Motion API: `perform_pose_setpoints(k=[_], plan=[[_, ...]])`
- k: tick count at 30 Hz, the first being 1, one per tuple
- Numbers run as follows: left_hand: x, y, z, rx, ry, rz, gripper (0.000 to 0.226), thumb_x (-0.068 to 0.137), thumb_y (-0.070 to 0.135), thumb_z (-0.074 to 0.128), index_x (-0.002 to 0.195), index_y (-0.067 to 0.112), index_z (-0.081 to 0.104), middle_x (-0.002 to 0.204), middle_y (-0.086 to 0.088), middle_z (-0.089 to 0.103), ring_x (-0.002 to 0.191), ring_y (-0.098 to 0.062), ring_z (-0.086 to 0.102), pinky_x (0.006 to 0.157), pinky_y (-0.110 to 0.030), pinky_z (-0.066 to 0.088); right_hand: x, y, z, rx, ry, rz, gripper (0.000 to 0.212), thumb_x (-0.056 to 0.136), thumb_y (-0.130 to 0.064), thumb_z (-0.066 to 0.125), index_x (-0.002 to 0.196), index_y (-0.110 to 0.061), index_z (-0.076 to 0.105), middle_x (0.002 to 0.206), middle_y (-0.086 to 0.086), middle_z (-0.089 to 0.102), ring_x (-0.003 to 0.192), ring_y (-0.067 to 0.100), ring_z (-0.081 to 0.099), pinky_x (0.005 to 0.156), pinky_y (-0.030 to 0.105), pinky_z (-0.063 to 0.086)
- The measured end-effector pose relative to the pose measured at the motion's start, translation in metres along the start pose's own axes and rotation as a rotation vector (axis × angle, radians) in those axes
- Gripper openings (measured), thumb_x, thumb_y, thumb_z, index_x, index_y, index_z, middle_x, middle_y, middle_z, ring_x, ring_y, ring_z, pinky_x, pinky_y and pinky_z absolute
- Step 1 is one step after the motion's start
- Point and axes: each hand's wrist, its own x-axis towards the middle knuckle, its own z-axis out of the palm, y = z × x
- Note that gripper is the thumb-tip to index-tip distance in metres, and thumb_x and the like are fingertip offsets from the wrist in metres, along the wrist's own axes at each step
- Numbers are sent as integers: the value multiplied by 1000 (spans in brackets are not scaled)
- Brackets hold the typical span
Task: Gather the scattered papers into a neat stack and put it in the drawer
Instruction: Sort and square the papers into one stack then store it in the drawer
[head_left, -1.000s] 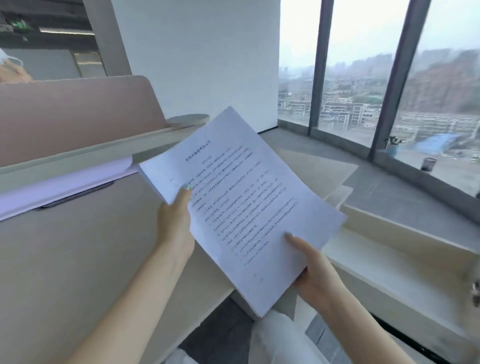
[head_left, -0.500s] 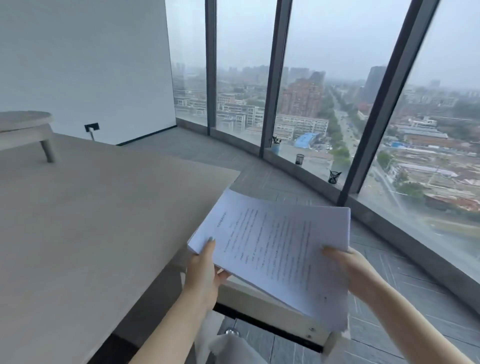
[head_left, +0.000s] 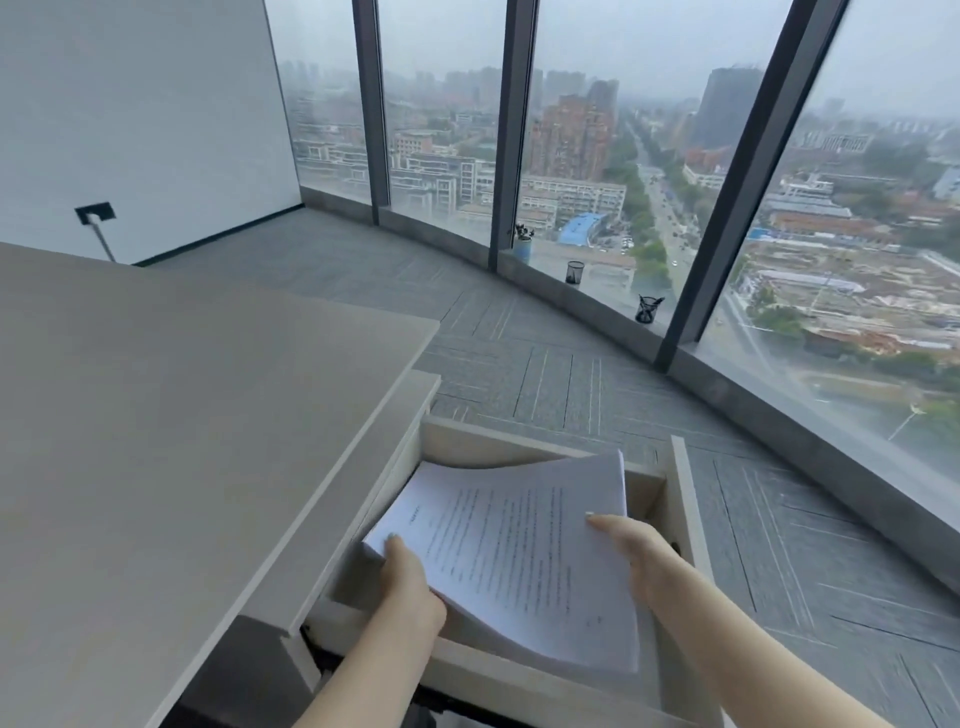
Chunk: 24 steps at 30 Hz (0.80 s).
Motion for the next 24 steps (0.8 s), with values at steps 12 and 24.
perform_pose_setpoints(k=[12, 24], plan=[[21, -3, -4, 15, 289, 15, 67, 86, 33, 53, 145, 14, 25, 151, -5, 32, 129, -27, 43, 105, -40, 37, 28, 23, 7, 23, 257, -15, 61, 92, -20, 53, 144, -1, 26, 138, 20, 44, 123, 37, 47, 102, 45, 37], [2, 3, -6, 192, 108, -93, 53, 93, 23, 48, 143, 12, 34, 151, -8, 32, 139, -29, 32, 113, -40, 25, 11, 31, 18, 138, 228, -34, 69, 92, -16, 51, 149, -11, 14, 153, 12, 28, 138, 32, 29, 108, 43, 27]])
